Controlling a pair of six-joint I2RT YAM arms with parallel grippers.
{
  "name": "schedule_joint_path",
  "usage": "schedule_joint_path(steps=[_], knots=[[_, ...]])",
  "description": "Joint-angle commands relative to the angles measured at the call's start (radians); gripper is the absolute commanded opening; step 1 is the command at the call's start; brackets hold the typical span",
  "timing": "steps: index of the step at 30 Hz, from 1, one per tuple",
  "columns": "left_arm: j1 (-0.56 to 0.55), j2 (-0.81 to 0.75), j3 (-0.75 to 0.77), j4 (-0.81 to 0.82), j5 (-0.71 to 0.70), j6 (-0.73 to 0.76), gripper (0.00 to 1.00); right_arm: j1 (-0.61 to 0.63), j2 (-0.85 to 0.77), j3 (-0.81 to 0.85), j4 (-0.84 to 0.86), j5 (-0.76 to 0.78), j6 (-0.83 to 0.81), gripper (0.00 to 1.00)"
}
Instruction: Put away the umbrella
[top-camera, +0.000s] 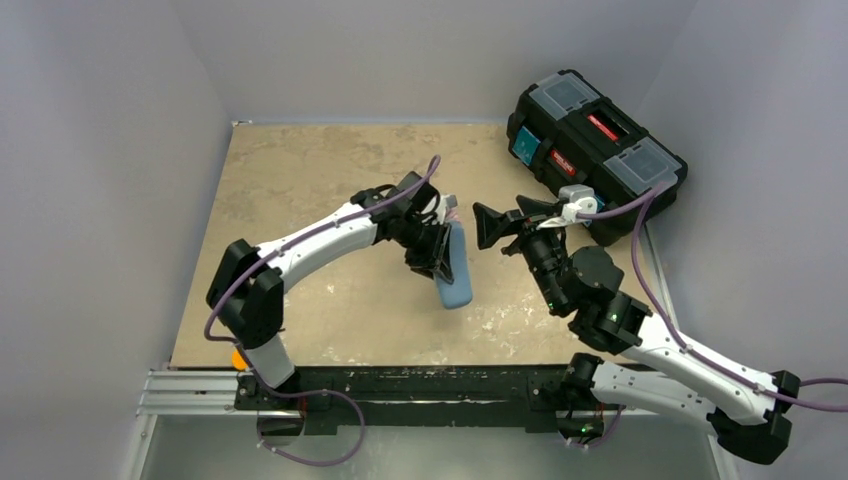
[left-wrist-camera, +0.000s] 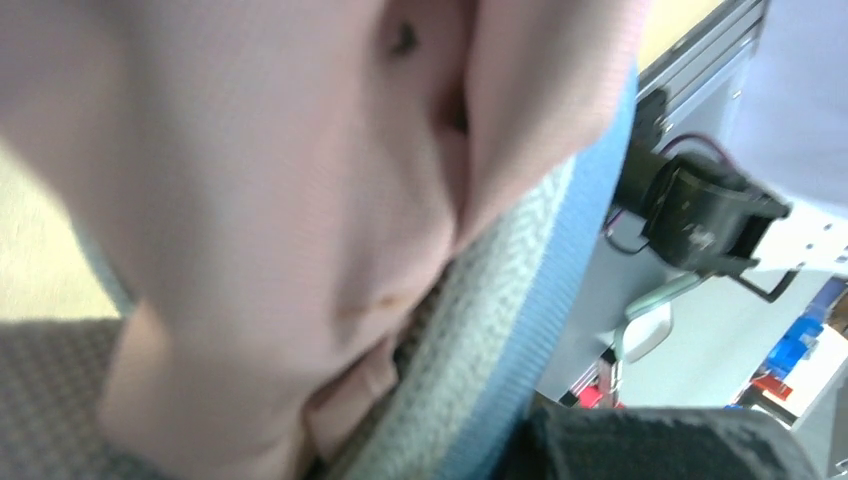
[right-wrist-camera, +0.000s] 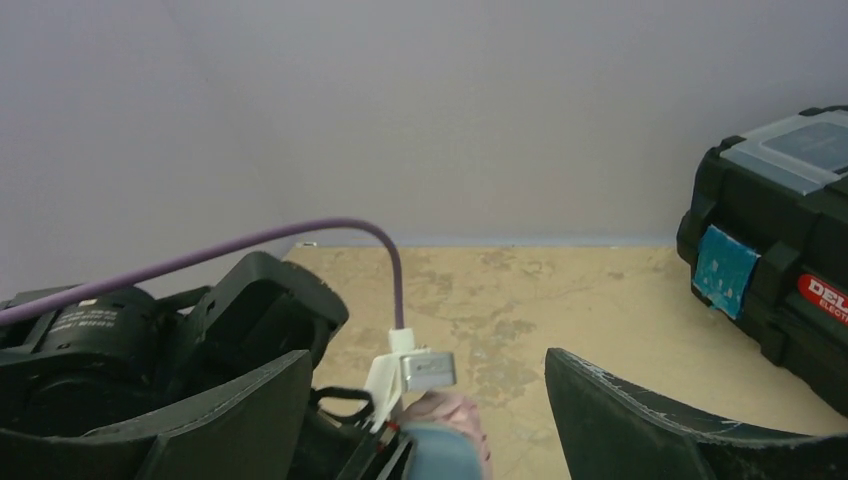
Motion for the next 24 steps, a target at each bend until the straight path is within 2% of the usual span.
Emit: schedule_joint_path(steps=[1,6,8,9,10,12,13,14,17,24], knots=[[0.013,0.075,0.127,0.210,0.101,-0.078,0.00,-0.003,0.011,0.040,-0.023,0.012,0.053,0.88],[0.013,0.239,0.323,0.203,0.159,-0.092,0.06,-0.003,0.011,0.049,-0.038,0.013,0.069,0.88],[0.013,0.320,0.422,0.210,0.208,-0.092,0.12,-0.003,0.008,0.049,-0.038,0.015,0.071,0.88],[0.011,0.384,0.480,0.199,0.242,-0.090,0.19,-0.003,0.008,0.049,-0.038,0.017,0.071,0.88],[0.008,0.438,0.554,0.178,0.258,-0.079,0.30,-0.003,0.008,0.050,-0.038,0.018,0.073,0.88],[0.007,0.533,0.659,0.159,0.274,-0.066,0.68,-0.003,0.008,0.052,-0.038,0.019,0.080,0.89],[0.012,0.576,0.688,0.161,0.289,-0.077,0.81,-0.003,0.009,0.055,-0.041,0.017,0.084,0.89],[0.017,0.611,0.707,0.165,0.310,-0.097,0.88,-0.003,0.008,0.059,-0.046,0.013,0.088,0.89],[0.019,0.642,0.697,0.206,0.332,-0.123,0.96,-0.003,0.002,0.071,-0.073,0.012,0.099,0.89],[0.037,0.538,0.546,0.197,0.274,-0.048,1.00,-0.003,-0.003,0.067,-0.075,0.015,0.121,0.89]])
